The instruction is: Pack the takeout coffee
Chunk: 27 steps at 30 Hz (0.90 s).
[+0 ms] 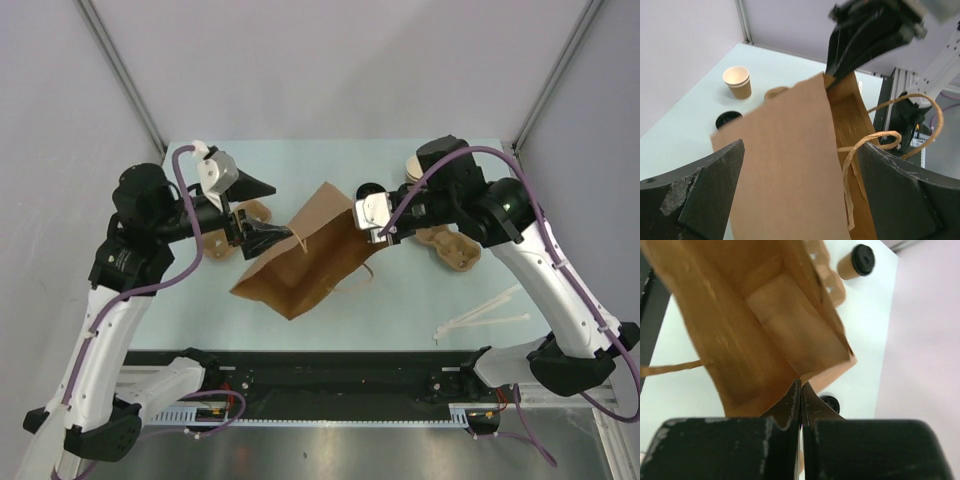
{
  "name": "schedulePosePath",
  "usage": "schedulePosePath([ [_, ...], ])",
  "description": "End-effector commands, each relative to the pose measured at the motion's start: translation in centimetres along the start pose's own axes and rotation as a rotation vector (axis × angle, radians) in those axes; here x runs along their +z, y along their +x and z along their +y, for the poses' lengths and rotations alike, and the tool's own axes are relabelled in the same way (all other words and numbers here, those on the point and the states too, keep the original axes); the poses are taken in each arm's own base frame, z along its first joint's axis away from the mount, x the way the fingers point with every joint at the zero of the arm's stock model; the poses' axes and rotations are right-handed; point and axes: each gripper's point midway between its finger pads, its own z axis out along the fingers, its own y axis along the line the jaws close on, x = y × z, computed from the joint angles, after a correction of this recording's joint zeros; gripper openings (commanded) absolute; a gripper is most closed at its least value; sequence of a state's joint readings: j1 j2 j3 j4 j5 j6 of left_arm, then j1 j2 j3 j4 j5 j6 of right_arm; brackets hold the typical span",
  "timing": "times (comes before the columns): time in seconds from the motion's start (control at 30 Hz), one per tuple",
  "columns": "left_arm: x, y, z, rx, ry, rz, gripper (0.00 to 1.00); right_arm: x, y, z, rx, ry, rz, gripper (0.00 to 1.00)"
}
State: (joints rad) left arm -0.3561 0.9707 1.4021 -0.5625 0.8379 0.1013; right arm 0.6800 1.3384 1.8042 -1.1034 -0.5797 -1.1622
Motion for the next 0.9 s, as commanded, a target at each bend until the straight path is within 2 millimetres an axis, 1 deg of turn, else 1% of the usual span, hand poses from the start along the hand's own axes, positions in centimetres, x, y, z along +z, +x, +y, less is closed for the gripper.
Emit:
schedulePosePath([
  [0.0, -0.3, -3.6, -0.1, -0.013, -0.032, -0.113, 1.0, -0.4, -1.4, -0.2, -0.074, -0.01, -0.008, 0.0],
  [0.03, -0.4, -4.2, 0.3, -0.011, -0.055, -0.121, 0.98, -0.3, -1.2, -0.5, -0.067, 0.002, 0.007, 0.0],
  [0.07, -0.3, -4.0, 0.7, -0.026, -0.077, -0.109, 0.96, -0.1, -1.1, -0.7, -0.059, 0.013, 0.015, 0.0],
  [0.1, -0.2, -3.9, 1.1, -0.014, -0.092, -0.099, 0.95, 0.1, -1.3, -1.4, -0.022, 0.048, 0.013, 0.0],
  [0.17, 0.1, -4.0, 2.0, 0.017, -0.134, -0.069, 0.94, 0.5, -1.1, -2.4, 0.013, 0.106, 0.055, 0.0],
  [0.2, 0.4, -3.4, 1.9, 0.034, -0.14, -0.04, 0.94, 0.8, -0.6, -2.8, 0.027, 0.117, 0.079, 0.0],
  [0.23, 0.5, -3.5, 2.4, 0.046, -0.175, -0.033, 0.94, 1.0, -0.7, -2.8, 0.03, 0.119, 0.085, 0.0],
  [0.27, 0.7, -3.5, 2.1, 0.059, -0.169, -0.026, 0.94, 1.2, -0.6, -3.0, 0.037, 0.124, 0.095, 0.0],
  [0.4, 1.3, -2.2, 1.4, 0.064, -0.128, 0.021, 0.94, 1.7, -0.6, -3.1, 0.052, 0.128, 0.102, 0.0],
  [0.43, 1.5, -1.4, 1.0, 0.055, -0.104, 0.035, 0.95, 1.7, -0.6, -3.1, 0.058, 0.128, 0.099, 0.0],
  [0.47, 1.4, -1.2, 0.3, 0.054, -0.069, 0.037, 0.95, 1.7, -0.6, -3.5, 0.062, 0.144, 0.097, 0.0],
  [0.5, 1.5, -0.4, 0.1, 0.039, -0.059, 0.051, 0.97, 1.6, -0.7, -3.6, 0.067, 0.146, 0.091, 0.0],
  [0.53, 1.3, -0.1, 0.0, 0.032, -0.063, 0.056, 0.98, 1.3, -0.8, -4.0, 0.078, 0.156, 0.084, 0.0],
  [0.57, 1.0, 0.2, 0.1, 0.025, -0.081, 0.062, 0.99, 0.9, -0.2, -4.3, 0.093, 0.162, 0.09, 0.0],
  [0.6, 0.8, 0.5, 0.1, 0.015, -0.089, 0.073, 0.99, 0.7, -0.4, -4.3, 0.094, 0.152, 0.077, 0.0],
  [0.63, 0.5, 1.4, 0.1, -0.011, -0.098, 0.104, 0.99, 0.5, -0.2, -4.5, 0.099, 0.153, 0.079, 0.0],
  [0.67, 0.4, 1.9, -0.3, -0.028, -0.088, 0.124, 1.0, -0.1, 0.2, -4.7, 0.106, 0.16, 0.087, 0.0],
  [0.73, 0.1, 2.7, -1.3, -0.034, -0.039, 0.155, 1.0, -0.5, 0.3, -5.0, 0.113, 0.168, 0.082, 0.0],
  [0.77, -0.3, 3.7, -2.1, -0.048, -0.006, 0.191, 1.0, -0.8, 0.5, -5.1, 0.118, 0.168, 0.087, 0.0],
  [0.83, -0.7, 4.3, -2.9, -0.024, 0.038, 0.22, 1.0, -1.2, 0.8, -5.3, 0.124, 0.167, 0.091, 0.0],
  [0.87, -1.2, 5.6, -3.5, -0.042, 0.063, 0.276, 0.99, -1.3, 1.0, -5.2, 0.128, 0.158, 0.097, 0.0],
])
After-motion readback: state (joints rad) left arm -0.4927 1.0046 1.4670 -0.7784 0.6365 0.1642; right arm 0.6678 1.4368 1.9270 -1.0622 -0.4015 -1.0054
